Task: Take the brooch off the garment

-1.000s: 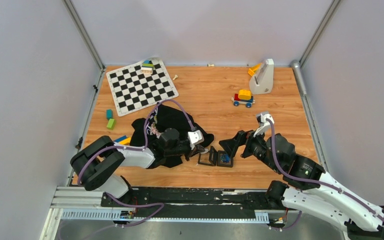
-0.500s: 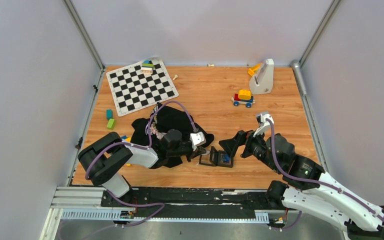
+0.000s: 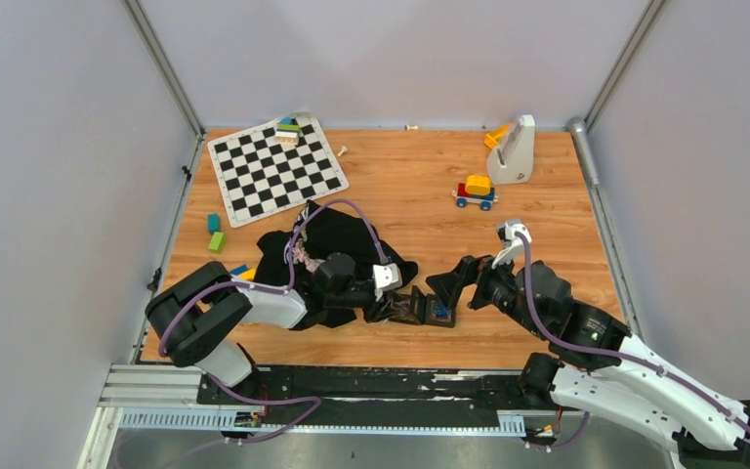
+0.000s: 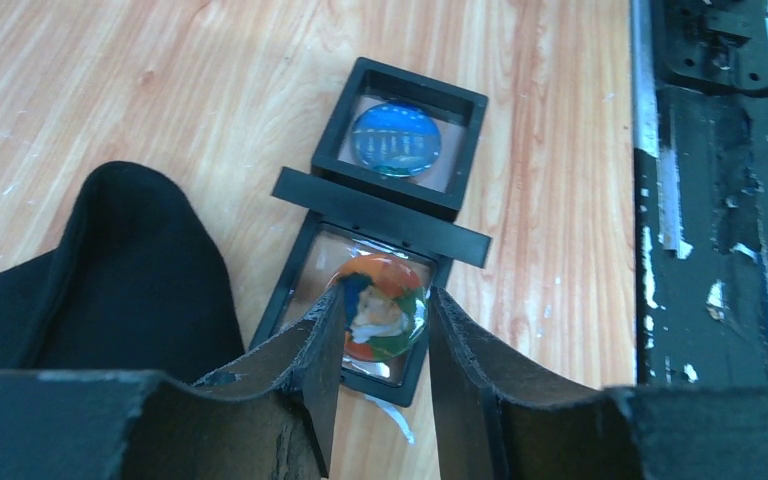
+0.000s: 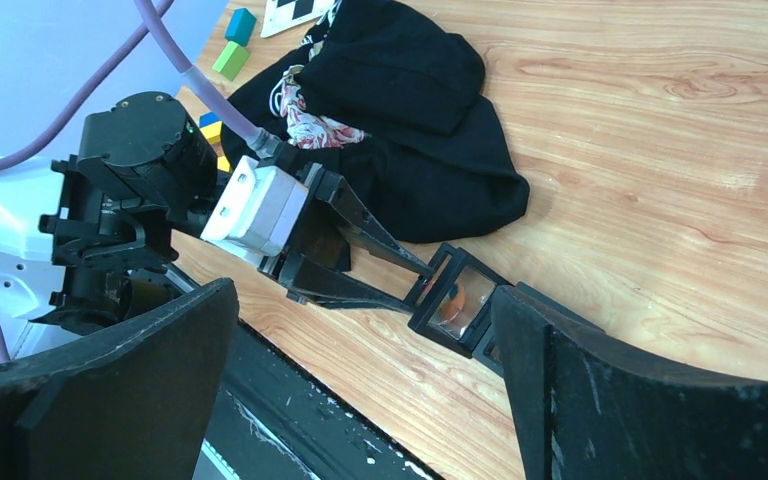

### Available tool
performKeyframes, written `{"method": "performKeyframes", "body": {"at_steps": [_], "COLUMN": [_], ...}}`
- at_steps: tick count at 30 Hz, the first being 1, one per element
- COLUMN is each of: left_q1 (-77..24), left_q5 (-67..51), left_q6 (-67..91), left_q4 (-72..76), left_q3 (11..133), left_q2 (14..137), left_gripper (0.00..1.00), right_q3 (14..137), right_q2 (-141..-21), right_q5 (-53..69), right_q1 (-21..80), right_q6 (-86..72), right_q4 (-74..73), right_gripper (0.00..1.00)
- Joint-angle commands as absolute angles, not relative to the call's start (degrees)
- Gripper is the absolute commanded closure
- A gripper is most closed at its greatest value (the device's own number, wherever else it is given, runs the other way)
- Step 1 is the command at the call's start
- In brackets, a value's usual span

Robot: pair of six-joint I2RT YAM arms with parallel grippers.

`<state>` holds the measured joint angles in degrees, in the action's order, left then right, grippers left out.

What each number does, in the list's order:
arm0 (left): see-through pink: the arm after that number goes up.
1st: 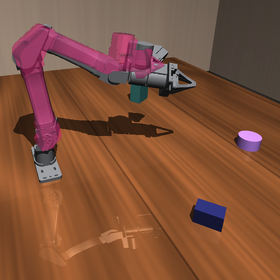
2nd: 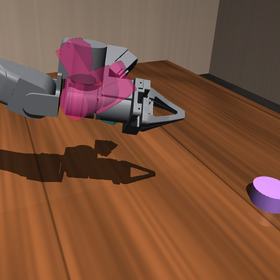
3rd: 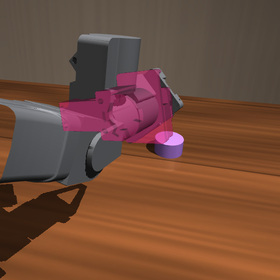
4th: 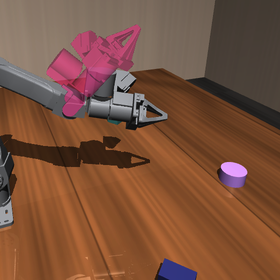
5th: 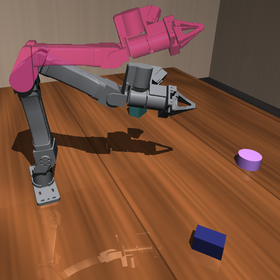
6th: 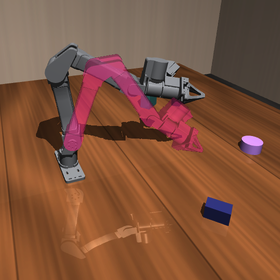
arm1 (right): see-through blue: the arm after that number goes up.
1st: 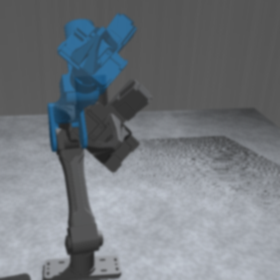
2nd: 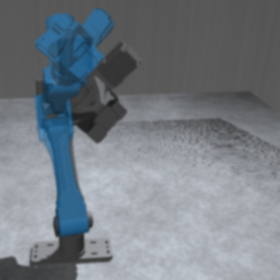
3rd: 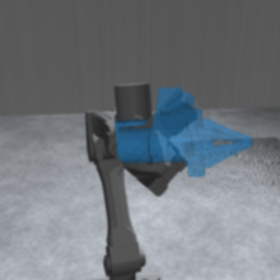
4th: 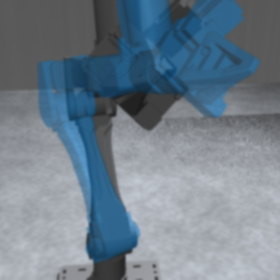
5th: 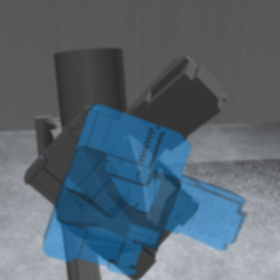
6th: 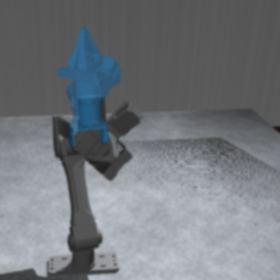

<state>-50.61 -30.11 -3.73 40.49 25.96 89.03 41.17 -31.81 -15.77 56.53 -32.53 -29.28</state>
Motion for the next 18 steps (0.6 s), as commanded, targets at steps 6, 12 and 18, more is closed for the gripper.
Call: {"method": "performKeyframes", "body": {"at_steps": [6,12,18], "left_q1": [-50.98,-50.98,-50.98], "left_q5": [-34.55,-31.07,-19.96], "left_q6": [-1.11,11.14,27.21], "left_q4": [37.68,39.15,32.18], "left_q3": [25.88,22.75,21.63], "left_q2": [81.79,75.31,72.4], "left_gripper": [0.59,0.55,0.54], "right_q3": [42.75,44.47,41.66], "right_q2": [-36.3,-43.67,-49.61], "right_q5": [-14.92,-11.0,-8.66], "right_q1": [56.3,54.95,54.8], "right_q6": [-35.37,-40.62,-46.97], "right_q4": [-28.31,-32.93,-31.64], "right_gripper": [0.0,0.16,0.37]}}
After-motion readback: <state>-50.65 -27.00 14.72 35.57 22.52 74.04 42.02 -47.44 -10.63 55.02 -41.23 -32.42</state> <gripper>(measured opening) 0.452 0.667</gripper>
